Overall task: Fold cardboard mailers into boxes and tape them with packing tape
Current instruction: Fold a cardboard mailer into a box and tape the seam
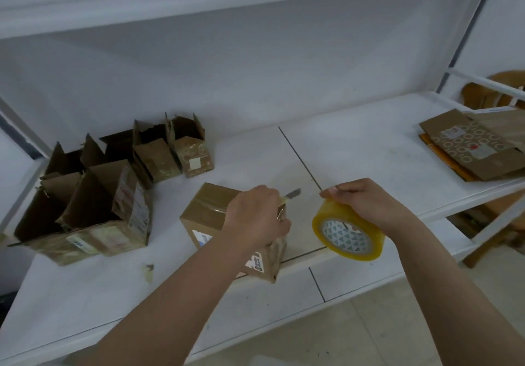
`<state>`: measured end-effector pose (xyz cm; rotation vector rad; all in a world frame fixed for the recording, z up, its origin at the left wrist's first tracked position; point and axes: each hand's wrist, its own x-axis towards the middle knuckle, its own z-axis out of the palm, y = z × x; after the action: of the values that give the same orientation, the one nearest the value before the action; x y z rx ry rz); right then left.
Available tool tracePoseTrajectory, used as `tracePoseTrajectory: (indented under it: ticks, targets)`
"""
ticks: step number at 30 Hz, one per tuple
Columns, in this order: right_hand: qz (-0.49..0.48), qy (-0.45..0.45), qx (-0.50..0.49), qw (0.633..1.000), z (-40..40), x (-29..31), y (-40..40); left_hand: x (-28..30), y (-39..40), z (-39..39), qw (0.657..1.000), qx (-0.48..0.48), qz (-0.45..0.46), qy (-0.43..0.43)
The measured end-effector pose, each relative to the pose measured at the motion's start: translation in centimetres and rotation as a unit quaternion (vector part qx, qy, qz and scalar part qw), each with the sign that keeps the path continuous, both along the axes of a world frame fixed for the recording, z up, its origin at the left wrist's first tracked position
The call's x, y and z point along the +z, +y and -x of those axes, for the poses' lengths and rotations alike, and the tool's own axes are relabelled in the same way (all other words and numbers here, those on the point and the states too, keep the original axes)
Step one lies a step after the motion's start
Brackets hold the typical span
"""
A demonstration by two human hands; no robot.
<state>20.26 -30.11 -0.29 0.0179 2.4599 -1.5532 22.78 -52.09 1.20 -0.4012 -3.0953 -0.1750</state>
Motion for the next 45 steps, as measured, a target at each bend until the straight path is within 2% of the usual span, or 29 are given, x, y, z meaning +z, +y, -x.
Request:
tracePoseTrajectory:
  ticks: [4, 8, 10, 11, 13, 15, 16, 18, 20, 22, 24, 27, 29, 31, 32, 34, 36, 39, 45]
  targets:
    - [-0.003, 0.002, 0.001, 1.000, 0.0, 0.5, -0.4, 0.8, -2.4, 0.3, 0.983, -0.174, -0.017, -0.051]
    - [0.003, -0.002, 0.015, 1.000, -0.2, 1.1, -1.4, 1.7, -5.4, 1.9, 0.966, -0.230, 0.012, -0.118]
    - [0.010, -0.004, 0.028, 1.000, -0.5, 1.5, -2.0, 1.9, -6.7, 2.2, 0.966, -0.214, -0.001, -0.142]
    - [0.011, -0.004, 0.034, 0.999, -0.6, 1.7, -2.2, 1.8, -7.2, 2.2, 0.970, -0.200, -0.038, -0.135]
    - [0.010, 0.004, 0.051, 0.999, -0.9, 2.2, -2.7, 1.8, -7.2, 1.6, 0.971, -0.153, -0.179, -0.042]
    - [0.013, 0.020, 0.071, 0.997, -1.1, 2.8, -3.1, 1.9, -6.2, 0.9, 0.943, -0.057, -0.315, 0.088]
    - [0.015, 0.028, 0.080, 0.996, -1.2, 3.2, -3.4, 2.2, -5.2, 0.5, 0.923, -0.003, -0.371, 0.101]
    - [0.010, 0.049, 0.095, 0.994, -1.5, 4.1, -4.0, 2.5, -3.4, 0.1, 0.896, 0.059, -0.438, 0.038]
    - [0.003, 0.064, 0.106, 0.992, -1.7, 4.9, -4.6, 2.9, -1.9, -0.4, 0.887, 0.064, -0.456, -0.038]
    - [-0.006, 0.065, 0.122, 0.990, -1.9, 5.4, -5.1, 2.9, -1.0, -0.5, 0.876, 0.052, -0.475, -0.063]
    - [-0.011, 0.053, 0.136, 0.989, -2.0, 5.7, -5.4, 2.9, -0.8, -0.6, 0.859, 0.036, -0.510, -0.039]
    - [0.040, 0.031, 0.148, 0.988, -1.9, 6.1, -5.3, 3.4, -2.0, -1.0, 0.861, 0.038, -0.507, 0.019]
    - [0.099, 0.017, 0.142, 0.985, -1.7, 6.4, -4.7, 3.4, -3.8, -1.5, 0.861, 0.079, -0.500, 0.043]
    - [0.114, 0.018, 0.149, 0.982, -1.4, 6.7, -4.0, 2.7, -6.5, -2.4, 0.852, 0.139, -0.502, 0.057]
    - [0.097, 0.023, 0.149, 0.984, -1.2, 6.7, -3.9, 2.2, -8.0, -3.0, 0.843, 0.166, -0.508, 0.066]
    - [-0.012, 0.042, 0.148, 0.988, -0.8, 6.1, -4.0, 0.8, -10.2, -4.3, 0.828, 0.202, -0.516, 0.087]
    - [-0.118, 0.058, 0.154, 0.979, -0.5, 5.3, -4.6, -1.0, -11.0, -5.4, 0.831, 0.219, -0.503, 0.092]
    - [-0.140, 0.058, 0.149, 0.977, 0.0, 4.5, -5.4, -3.0, -11.1, -5.8, 0.813, 0.242, -0.520, 0.098]
    - [-0.170, 0.053, 0.155, 0.972, 1.3, 3.4, -5.9, -4.4, -11.6, -5.3, 0.810, 0.252, -0.520, 0.103]
